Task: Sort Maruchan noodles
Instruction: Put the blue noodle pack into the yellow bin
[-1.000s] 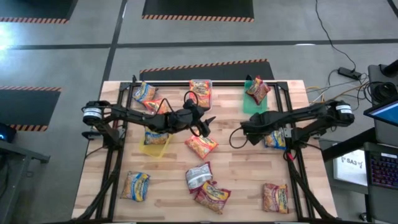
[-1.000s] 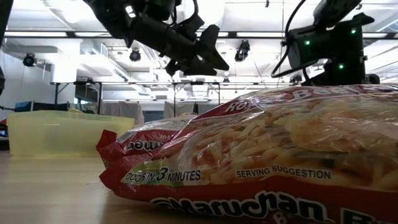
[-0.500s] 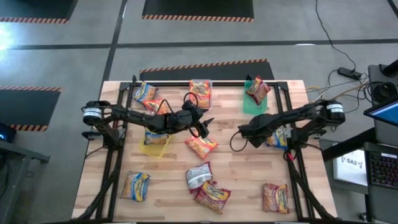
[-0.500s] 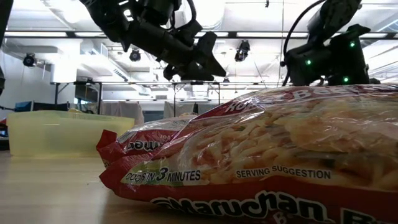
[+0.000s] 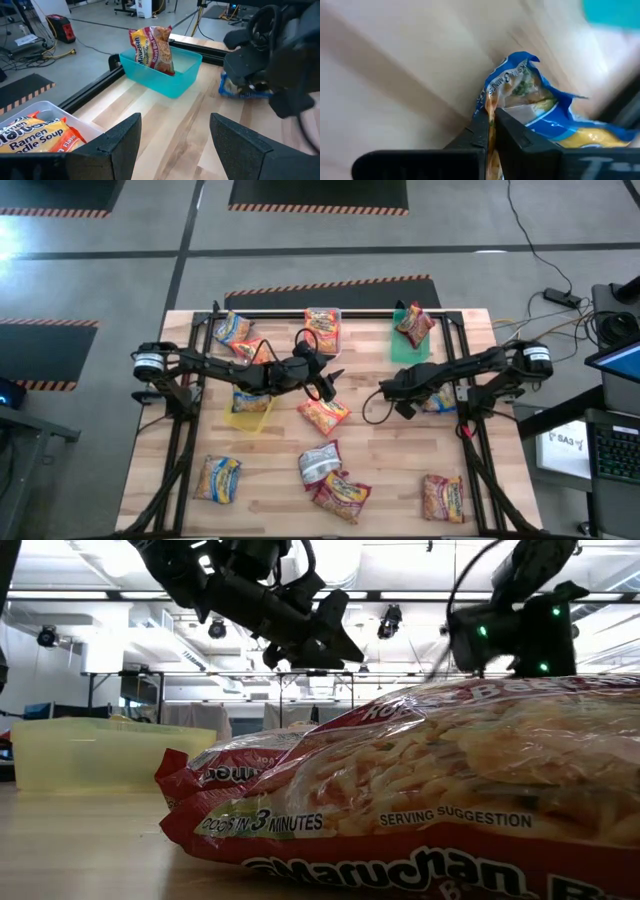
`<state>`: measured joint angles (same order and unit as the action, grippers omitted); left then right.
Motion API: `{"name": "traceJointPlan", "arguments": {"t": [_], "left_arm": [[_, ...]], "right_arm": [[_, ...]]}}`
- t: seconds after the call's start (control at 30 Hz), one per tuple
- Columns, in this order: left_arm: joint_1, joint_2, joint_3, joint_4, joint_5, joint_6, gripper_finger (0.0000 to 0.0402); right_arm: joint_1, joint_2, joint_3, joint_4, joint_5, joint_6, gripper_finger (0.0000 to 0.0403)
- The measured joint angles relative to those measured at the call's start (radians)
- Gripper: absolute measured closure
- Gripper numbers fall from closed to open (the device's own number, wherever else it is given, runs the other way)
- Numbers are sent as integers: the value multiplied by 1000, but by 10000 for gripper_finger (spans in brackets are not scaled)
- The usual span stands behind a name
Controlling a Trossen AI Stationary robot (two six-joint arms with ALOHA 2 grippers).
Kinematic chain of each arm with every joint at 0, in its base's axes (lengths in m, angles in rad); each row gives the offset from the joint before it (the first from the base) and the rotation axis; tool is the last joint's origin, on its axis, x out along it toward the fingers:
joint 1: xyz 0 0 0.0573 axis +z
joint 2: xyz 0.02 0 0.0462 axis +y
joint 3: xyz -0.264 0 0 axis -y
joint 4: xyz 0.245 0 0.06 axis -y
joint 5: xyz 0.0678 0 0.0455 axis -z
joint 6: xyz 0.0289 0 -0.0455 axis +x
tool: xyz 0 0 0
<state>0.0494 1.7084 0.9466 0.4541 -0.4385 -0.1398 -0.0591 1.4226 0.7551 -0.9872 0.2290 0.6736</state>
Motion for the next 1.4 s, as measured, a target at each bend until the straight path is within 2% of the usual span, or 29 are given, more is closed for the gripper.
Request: {"name": "traceJointPlan", "arguments": {"t": [0.17, 0.3, 0.43, 0.53, 0.67, 0.77, 0.93, 1.07, 1.23, 1.4], "left_arm": [[0, 0, 0, 1, 0, 0, 182], [0, -2, -10, 0, 4, -1, 182], [-8, 0, -54, 22, 101, -18, 182], [-10, 3, -110, 128, 209, -30, 182], [-10, 4, -203, 368, 347, -12, 182], [-10, 4, -264, 512, 406, 1, 182], [-14, 4, -319, 567, 424, 0, 182], [-30, 5, -325, 567, 427, 10, 182], [-51, 5, -326, 565, 478, 57, 182], [-68, 5, -316, 567, 478, 105, 182]], "right_arm": [[34, -45, 35, 160, -73, -115, 390], [62, -83, 64, 210, -79, -167, 391], [86, -123, 77, 253, -74, -246, 391], [92, -146, 77, 316, -79, -275, 391], [92, -173, 77, 406, -105, -299, 391], [92, -202, 77, 480, -157, -316, 391], [92, -256, 94, 577, -212, -326, 391], [92, -305, 113, 650, -257, -334, 391], [96, -360, 143, 728, -323, -334, 391], [109, -386, 153, 848, -449, -343, 391]]}}
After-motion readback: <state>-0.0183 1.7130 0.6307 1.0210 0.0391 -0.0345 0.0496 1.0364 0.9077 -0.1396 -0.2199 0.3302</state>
